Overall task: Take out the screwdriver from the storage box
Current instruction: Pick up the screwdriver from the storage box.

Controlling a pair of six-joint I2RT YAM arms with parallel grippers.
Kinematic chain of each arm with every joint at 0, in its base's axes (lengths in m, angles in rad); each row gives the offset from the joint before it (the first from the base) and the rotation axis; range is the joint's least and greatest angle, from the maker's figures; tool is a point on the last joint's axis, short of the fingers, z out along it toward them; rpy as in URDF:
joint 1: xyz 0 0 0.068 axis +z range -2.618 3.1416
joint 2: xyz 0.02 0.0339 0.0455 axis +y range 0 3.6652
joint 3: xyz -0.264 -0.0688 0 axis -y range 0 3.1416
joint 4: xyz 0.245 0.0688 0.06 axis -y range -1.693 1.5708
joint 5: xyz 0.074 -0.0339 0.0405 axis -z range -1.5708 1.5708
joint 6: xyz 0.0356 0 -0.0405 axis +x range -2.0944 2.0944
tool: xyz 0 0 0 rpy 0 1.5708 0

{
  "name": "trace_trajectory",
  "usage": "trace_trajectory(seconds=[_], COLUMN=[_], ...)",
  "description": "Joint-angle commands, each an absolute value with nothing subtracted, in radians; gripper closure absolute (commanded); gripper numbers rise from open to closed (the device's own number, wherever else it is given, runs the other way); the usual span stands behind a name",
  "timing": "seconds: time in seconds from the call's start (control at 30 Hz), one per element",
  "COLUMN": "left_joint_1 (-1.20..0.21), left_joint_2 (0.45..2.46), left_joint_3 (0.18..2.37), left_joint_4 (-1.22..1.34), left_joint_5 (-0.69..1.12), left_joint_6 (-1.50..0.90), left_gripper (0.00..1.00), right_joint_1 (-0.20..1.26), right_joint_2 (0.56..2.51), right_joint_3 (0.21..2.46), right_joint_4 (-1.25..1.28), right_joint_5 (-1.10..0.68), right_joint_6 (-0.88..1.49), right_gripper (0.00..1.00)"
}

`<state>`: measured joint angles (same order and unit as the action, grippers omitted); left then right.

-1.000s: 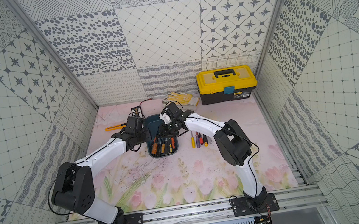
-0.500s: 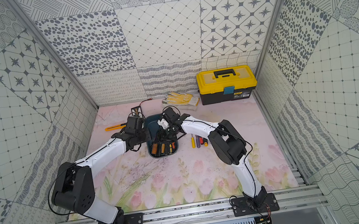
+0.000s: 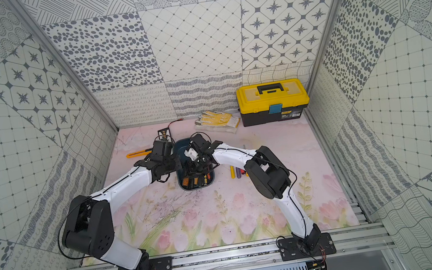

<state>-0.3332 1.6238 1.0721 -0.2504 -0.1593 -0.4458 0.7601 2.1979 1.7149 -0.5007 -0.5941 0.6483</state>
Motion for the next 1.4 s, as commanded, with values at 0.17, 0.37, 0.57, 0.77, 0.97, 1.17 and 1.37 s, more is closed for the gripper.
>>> trace_trajectory(seconds=[0.17, 0.37, 0.57, 0.77, 0.97, 1.17, 1.37], left_joint_1=[-0.337, -0.337, -0.337, -0.338, -0.337, -0.337, -0.338], left_joint_2=[1.615, 1.614, 1.615, 1.612, 1.609, 1.61, 1.611], left_joint_3=[1.088, 1.083, 1.08, 1.07, 1.067, 1.069, 1.07], left_joint_4=[-0.159, -0.158, -0.158, -0.156, -0.156, -0.156, -0.157], left_joint_5=[-0.135, -0.135, -0.135, -0.138, -0.136, -0.137, -0.141], left_joint_6=[-0.452, -0.453, -0.457, -0.462, -0.462, -0.462, -0.462], left_gripper=[1.0, 1.0, 1.0, 1.0, 1.0, 1.0, 1.0], right_joint_1=[0.77, 0.773, 0.774, 0.773, 0.776, 0.782, 0.782], right_joint_2=[2.24, 2.245, 2.241, 2.236, 2.252, 2.264, 2.255], right_joint_3=[1.748, 1.75, 1.742, 1.73, 1.744, 1.743, 1.731], right_joint_4=[-0.537, -0.559, -0.56, -0.56, -0.56, -0.561, -0.561], right_joint_5=[-0.58, -0.571, -0.558, -0.549, -0.56, -0.557, -0.552], right_joint_6=[0.638, 0.626, 0.621, 0.618, 0.621, 0.622, 0.62], right_gripper=[0.53, 0.56, 0.62, 0.69, 0.61, 0.65, 0.78])
